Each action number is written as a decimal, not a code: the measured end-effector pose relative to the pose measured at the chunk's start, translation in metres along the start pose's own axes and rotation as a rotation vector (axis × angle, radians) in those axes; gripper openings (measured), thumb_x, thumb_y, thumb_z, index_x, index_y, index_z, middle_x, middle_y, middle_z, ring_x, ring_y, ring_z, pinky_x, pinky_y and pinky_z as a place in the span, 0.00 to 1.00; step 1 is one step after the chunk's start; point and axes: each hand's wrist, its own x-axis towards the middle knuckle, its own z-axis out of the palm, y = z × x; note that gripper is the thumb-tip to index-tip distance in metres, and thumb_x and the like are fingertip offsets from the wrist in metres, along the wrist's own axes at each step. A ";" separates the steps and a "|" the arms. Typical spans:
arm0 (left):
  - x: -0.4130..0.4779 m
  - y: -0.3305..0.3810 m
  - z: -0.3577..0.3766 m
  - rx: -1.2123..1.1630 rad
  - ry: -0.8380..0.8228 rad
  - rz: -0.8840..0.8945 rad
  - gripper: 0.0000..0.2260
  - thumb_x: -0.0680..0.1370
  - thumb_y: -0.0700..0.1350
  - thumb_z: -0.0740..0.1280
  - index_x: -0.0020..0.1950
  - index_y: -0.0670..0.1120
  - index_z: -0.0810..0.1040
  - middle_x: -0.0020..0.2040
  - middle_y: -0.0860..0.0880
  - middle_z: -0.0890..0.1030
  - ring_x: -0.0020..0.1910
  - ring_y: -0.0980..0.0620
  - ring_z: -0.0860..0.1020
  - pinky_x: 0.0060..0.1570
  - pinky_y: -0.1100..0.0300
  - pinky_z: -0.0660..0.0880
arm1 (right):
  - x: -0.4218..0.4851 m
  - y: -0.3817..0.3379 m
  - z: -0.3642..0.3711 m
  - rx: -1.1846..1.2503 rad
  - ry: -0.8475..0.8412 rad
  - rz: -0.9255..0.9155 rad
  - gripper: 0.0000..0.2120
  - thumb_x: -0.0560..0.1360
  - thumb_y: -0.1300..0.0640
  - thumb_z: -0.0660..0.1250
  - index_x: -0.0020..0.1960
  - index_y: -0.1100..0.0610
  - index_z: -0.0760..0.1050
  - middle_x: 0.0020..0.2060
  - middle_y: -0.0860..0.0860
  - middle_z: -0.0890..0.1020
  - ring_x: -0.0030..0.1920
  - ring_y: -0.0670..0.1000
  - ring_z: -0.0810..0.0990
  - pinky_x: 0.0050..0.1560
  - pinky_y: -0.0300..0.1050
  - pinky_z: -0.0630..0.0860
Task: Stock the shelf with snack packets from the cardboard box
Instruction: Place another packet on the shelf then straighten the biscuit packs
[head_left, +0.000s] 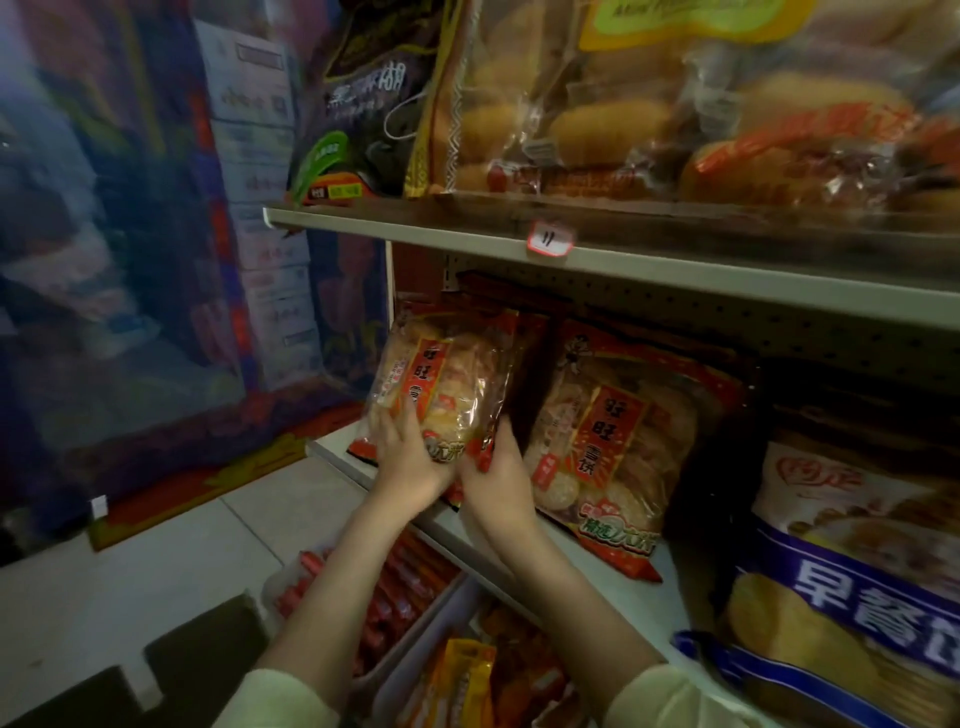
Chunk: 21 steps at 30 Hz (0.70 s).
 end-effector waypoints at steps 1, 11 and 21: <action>0.001 -0.003 0.003 0.039 -0.066 -0.001 0.54 0.68 0.57 0.74 0.75 0.53 0.32 0.76 0.42 0.34 0.75 0.43 0.34 0.73 0.44 0.43 | 0.008 0.006 0.004 0.049 -0.018 0.106 0.31 0.73 0.61 0.65 0.74 0.53 0.59 0.66 0.50 0.72 0.67 0.49 0.71 0.69 0.46 0.67; 0.011 -0.008 0.010 0.113 -0.055 -0.023 0.56 0.69 0.52 0.74 0.72 0.55 0.26 0.74 0.43 0.28 0.73 0.41 0.29 0.72 0.42 0.42 | 0.039 0.048 0.026 0.373 -0.240 0.406 0.37 0.73 0.61 0.62 0.78 0.53 0.49 0.70 0.54 0.70 0.67 0.53 0.70 0.70 0.50 0.67; 0.016 -0.013 0.009 0.082 -0.040 -0.021 0.54 0.71 0.45 0.73 0.73 0.54 0.28 0.75 0.44 0.29 0.73 0.41 0.31 0.72 0.42 0.41 | 0.045 0.052 0.038 0.401 -0.235 0.386 0.38 0.67 0.59 0.64 0.76 0.54 0.57 0.65 0.53 0.74 0.64 0.53 0.74 0.70 0.52 0.67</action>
